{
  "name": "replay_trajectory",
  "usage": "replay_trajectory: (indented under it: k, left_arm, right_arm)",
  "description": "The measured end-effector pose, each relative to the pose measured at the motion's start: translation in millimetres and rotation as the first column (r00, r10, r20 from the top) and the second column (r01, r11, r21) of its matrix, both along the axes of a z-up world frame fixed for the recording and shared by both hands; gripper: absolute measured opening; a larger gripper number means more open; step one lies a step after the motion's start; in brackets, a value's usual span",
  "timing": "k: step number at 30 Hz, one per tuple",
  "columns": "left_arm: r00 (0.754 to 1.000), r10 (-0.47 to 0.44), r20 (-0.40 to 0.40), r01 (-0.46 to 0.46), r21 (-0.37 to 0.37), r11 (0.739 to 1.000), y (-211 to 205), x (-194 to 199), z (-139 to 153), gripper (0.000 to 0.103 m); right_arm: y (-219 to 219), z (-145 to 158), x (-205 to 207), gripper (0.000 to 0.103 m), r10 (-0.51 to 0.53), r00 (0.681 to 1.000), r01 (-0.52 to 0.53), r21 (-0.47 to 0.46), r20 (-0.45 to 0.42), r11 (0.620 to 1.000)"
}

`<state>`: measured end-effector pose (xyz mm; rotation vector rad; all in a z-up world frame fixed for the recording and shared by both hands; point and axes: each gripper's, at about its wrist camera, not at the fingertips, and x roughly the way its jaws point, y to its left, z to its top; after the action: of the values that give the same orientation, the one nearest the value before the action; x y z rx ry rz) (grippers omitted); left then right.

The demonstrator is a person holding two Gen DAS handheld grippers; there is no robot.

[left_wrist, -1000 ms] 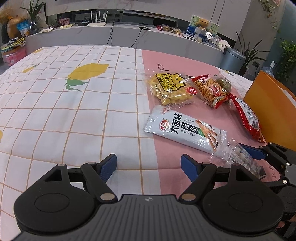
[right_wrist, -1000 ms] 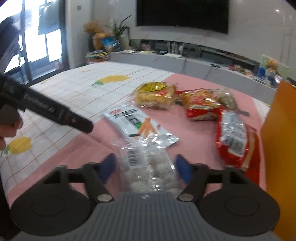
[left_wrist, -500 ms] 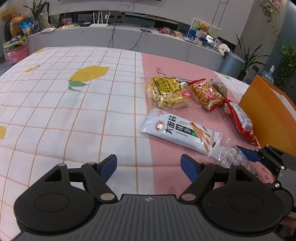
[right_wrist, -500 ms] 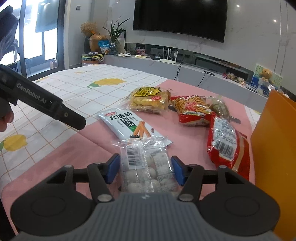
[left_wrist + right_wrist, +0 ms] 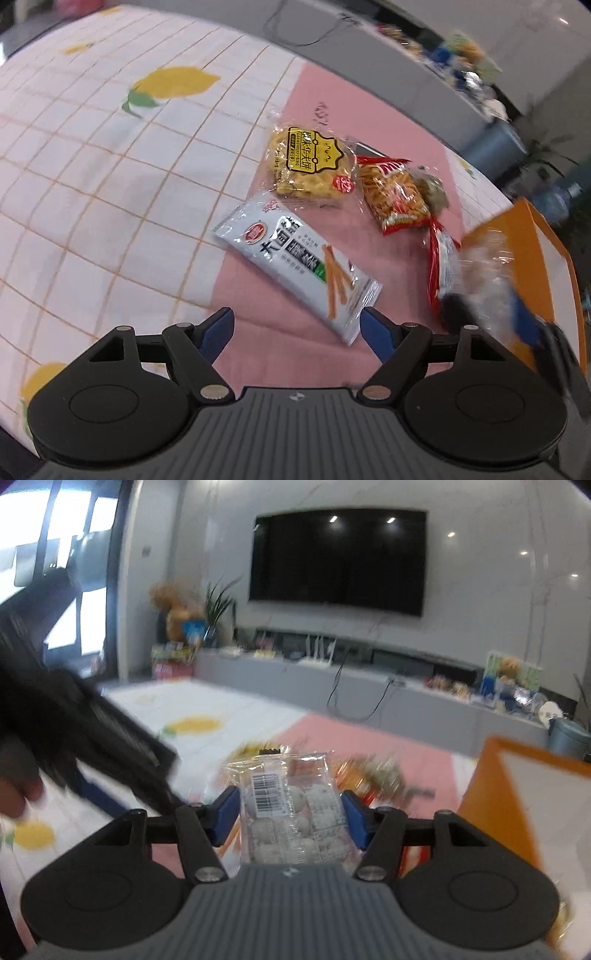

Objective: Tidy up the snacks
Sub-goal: 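Grasp the white gluten-strip bag with the left tool while the right holds the ball bag up, then carry the gluten-strip bag and the ball bag over the box with both tools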

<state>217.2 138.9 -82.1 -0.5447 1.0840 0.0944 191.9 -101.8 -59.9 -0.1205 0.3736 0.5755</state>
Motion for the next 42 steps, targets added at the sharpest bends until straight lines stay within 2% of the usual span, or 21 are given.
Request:
replay_trajectory:
  k: [7, 10, 14, 19, 23, 24, 25, 27, 28, 29, 33, 36, 37, 39, 42]
  left_arm:
    - [0.982, 0.103, -0.157, -0.097, 0.046, 0.994, -10.1, 50.6, -9.7, 0.091]
    - [0.956, 0.149, -0.254, -0.136, 0.069, 0.988, -14.0, 64.7, -18.8, 0.088]
    - [0.929, 0.217, -0.299, -0.187, 0.127, 0.974, -16.6, 80.4, -26.2, 0.088]
    - [0.898, 0.273, -0.347, -0.221, 0.181, 0.958, -22.7, 98.1, -32.5, 0.092]
    - [0.867, 0.298, -0.4, -0.213, 0.245, 0.946, -30.8, 112.2, -37.9, 0.101]
    - [0.859, 0.312, -0.406, -0.231, 0.236, 0.944, -30.0, 113.4, -38.4, 0.101]
    - [0.849, 0.325, -0.416, -0.248, 0.229, 0.941, -28.4, 114.4, -38.9, 0.101]
    - [0.843, 0.332, -0.423, -0.263, 0.215, 0.941, -22.8, 113.8, -37.4, 0.091]
    - [0.839, 0.351, -0.416, -0.283, 0.218, 0.934, -19.0, 111.4, -35.0, 0.078]
    - [0.836, 0.365, -0.411, -0.3, 0.215, 0.929, -15.8, 107.5, -33.7, 0.075]
    - [0.868, 0.313, -0.385, -0.245, 0.214, 0.945, -15.0, 100.7, -32.5, 0.07]
    - [0.932, 0.211, -0.296, -0.139, 0.246, 0.959, -26.9, 89.6, -24.0, 0.066]
    - [0.946, 0.181, -0.269, -0.108, 0.265, 0.958, -31.0, 83.9, -21.3, 0.065]
    - [0.967, 0.139, -0.216, -0.073, 0.288, 0.955, -35.9, 70.1, -15.7, 0.065]
    - [0.984, 0.097, -0.148, -0.052, 0.284, 0.957, -40.9, 52.8, -6.9, 0.064]
  right_arm:
    - [-43.2, 37.2, 3.4, 0.059, -0.054, 0.998, 0.047, 0.194, 0.029, 0.98]
    - [-55.2, 52.7, -1.0, 0.059, -0.065, 0.997, 0.052, 0.224, 0.051, 0.973]
    - [-75.3, 67.7, -5.8, 0.059, -0.075, 0.995, 0.052, 0.289, 0.071, 0.956]
    - [-89.5, 73.3, -7.9, 0.059, -0.112, 0.992, 0.085, 0.317, 0.066, 0.945]
    - [-89.5, 75.6, -11.5, 0.059, -0.124, 0.989, 0.093, 0.313, 0.079, 0.945]
    - [-89.8, 76.3, -12.6, 0.059, -0.125, 0.989, 0.094, 0.311, 0.082, 0.946]
    - [-90.7, 76.7, -13.5, 0.059, -0.126, 0.989, 0.094, 0.31, 0.083, 0.946]
    - [-89.8, 76.6, -14.5, 0.059, -0.127, 0.988, 0.096, 0.306, 0.085, 0.947]
    - [-89.3, 75.6, -12.0, 0.059, -0.125, 0.989, 0.094, 0.304, 0.084, 0.948]
    - [-86.6, 74.7, -15.3, 0.059, -0.124, 0.989, 0.093, 0.303, 0.084, 0.948]
    - [-85.8, 73.9, -13.2, 0.059, -0.121, 0.989, 0.089, 0.298, 0.089, 0.95]
    - [-87.6, 75.2, -15.9, 0.059, -0.127, 0.986, 0.086, 0.316, 0.112, 0.945]
    - [-88.1, 76.0, -17.0, 0.059, -0.125, 0.985, 0.08, 0.321, 0.119, 0.944]
    - [-89.2, 77.5, -19.4, 0.059, -0.125, 0.984, 0.078, 0.323, 0.129, 0.943]
    - [-90.9, 78.4, -20.6, 0.059, -0.131, 0.982, 0.082, 0.319, 0.134, 0.944]
